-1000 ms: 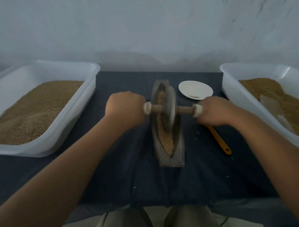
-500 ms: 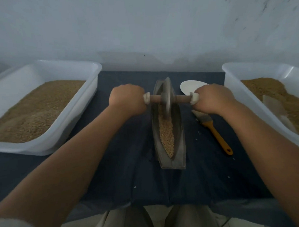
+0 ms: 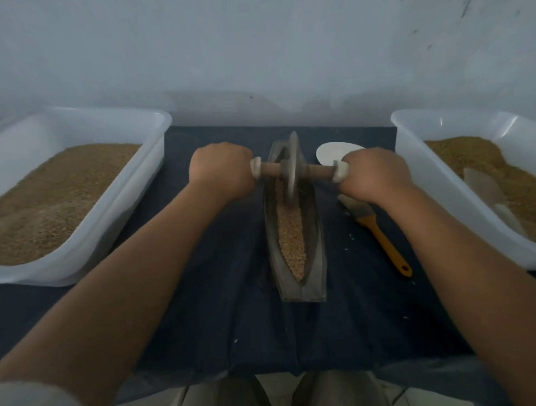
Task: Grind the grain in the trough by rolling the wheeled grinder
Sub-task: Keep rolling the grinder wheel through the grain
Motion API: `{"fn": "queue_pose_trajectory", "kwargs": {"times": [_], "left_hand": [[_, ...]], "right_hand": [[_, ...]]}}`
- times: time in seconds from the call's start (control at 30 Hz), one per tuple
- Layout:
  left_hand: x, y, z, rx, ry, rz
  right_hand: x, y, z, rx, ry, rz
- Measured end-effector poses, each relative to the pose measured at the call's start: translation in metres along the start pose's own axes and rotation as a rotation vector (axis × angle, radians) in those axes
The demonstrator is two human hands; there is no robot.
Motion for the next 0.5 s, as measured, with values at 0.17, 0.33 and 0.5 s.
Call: {"fn": "queue_pose_trajectory", "kwargs": {"times": [0.17, 0.33, 0.5], "left_hand": [[0.056, 0.006, -0.001, -0.022, -0.08, -0.027], [0.113, 0.016, 0.007, -0.057, -0.121, -0.224], [0.041, -0.014, 0.004, 0.003, 0.009, -0.014]], "right_hand": [[0.028, -0.005, -0.011, -0.031, -0.047, 0.431], [0.073, 0.008, -0.001, -0.153, 0.041, 0.576], [0.014, 0.004, -0.002, 0.055, -0.007, 0.195]]}}
Point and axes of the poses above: each hand's wrist, its own x-axis away from the middle knuckle, its own y-axis out of the back of the hand, z = x × y, the point moved 6 cm from there along -x, towards the middle knuckle, and after that the axes turned 10 degrees about -x, right-handed, at the moved point
